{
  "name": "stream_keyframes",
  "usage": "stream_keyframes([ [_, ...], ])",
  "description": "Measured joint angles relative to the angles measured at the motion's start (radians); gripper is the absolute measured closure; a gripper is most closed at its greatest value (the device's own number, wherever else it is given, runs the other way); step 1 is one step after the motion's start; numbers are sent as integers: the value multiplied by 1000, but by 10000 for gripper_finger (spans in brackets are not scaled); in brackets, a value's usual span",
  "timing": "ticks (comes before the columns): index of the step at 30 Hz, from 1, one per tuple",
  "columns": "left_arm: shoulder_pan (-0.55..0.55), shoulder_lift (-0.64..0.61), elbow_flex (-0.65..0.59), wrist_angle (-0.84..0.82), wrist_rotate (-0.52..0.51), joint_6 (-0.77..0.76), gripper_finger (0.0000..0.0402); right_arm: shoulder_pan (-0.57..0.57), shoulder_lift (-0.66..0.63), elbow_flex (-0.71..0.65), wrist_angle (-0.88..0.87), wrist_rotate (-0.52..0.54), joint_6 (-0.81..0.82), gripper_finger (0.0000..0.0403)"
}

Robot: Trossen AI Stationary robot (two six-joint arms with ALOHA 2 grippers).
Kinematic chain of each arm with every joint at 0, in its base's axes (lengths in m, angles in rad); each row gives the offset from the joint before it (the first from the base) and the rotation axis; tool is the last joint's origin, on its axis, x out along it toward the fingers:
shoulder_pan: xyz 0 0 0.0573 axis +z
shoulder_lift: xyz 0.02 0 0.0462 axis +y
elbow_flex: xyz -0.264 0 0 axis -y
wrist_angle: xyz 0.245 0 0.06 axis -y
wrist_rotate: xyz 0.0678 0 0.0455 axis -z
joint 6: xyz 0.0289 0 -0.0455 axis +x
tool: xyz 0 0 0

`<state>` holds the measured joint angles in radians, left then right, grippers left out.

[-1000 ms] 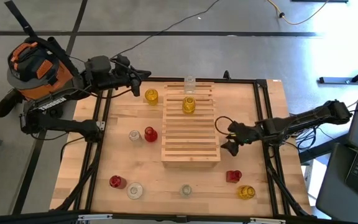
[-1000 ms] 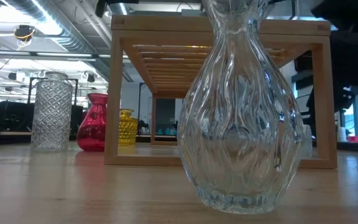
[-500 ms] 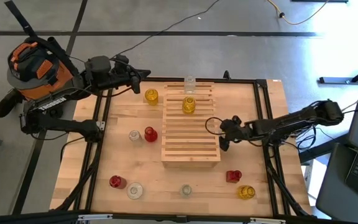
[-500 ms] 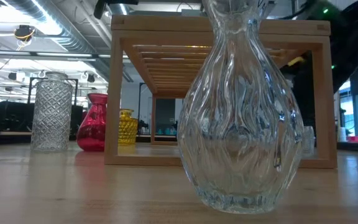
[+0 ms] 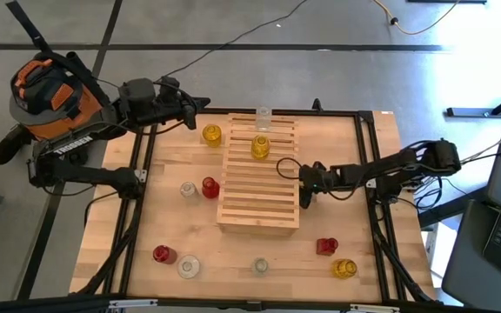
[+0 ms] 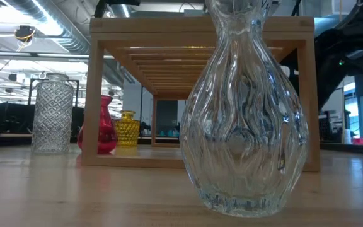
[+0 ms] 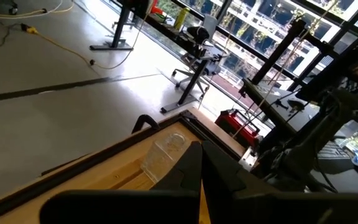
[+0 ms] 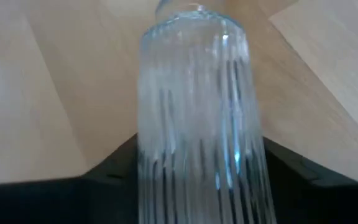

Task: Sort vases onto shelf
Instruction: Align the transparent vase with the transparent vase on the shelf

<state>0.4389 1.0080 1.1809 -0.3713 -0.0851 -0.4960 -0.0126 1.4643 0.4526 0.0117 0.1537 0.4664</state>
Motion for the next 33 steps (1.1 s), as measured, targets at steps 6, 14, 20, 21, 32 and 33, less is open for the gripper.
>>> stream_keyframes([
  [6, -7, 0, 0, -9, 1, 5, 401, -1, -51, -1, -63, -14, 13, 211],
  [14, -7, 0, 0, -400, 112, -128, 401, -1, -243, -7, -426, 33, 183, 211],
  [20, -72, 99, 0, -641, 242, -151, 401, -1, -519, -10, -638, 143, 336, 211],
  [21, -84, 126, 0, -654, 252, -146, 401, -1, -569, -10, -637, 160, 342, 211],
  [32, -167, 436, 0, -591, 410, -44, 401, -1, -915, 130, -650, 483, 447, 211],
  [33, -173, 450, 0, -567, 421, -44, 401, -1, -926, 143, -649, 502, 444, 211],
])
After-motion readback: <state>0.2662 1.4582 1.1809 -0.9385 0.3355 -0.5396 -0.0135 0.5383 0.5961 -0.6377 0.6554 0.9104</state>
